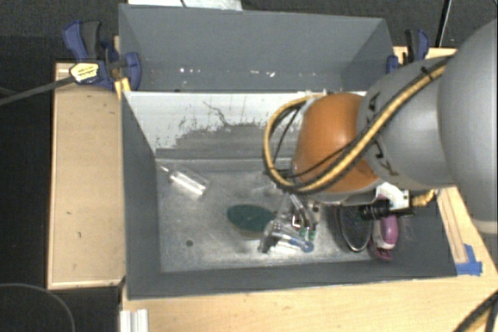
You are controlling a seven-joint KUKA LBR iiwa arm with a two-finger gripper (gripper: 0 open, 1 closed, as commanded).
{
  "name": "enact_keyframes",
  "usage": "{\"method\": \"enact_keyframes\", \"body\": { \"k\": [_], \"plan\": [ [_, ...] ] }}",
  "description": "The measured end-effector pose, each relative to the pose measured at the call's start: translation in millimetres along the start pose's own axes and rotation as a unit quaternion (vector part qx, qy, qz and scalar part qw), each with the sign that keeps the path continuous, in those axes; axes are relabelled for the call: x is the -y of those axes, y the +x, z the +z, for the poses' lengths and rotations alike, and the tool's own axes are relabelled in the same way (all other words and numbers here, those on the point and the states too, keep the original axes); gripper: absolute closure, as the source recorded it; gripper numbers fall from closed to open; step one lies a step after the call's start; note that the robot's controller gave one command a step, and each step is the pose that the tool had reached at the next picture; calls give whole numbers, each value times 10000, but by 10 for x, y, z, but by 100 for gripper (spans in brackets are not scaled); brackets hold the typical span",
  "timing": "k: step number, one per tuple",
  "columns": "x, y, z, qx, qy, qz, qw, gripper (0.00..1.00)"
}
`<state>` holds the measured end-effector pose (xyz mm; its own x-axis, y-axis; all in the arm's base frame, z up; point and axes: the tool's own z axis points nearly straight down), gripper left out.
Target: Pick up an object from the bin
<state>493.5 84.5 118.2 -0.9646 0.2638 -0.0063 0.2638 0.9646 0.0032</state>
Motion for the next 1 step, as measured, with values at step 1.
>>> {"method": "enact_keyframes", "body": {
  "k": [1],
  "plan": [
    [-137,93,468,11,-5,291,9996,0]
  ]
}}
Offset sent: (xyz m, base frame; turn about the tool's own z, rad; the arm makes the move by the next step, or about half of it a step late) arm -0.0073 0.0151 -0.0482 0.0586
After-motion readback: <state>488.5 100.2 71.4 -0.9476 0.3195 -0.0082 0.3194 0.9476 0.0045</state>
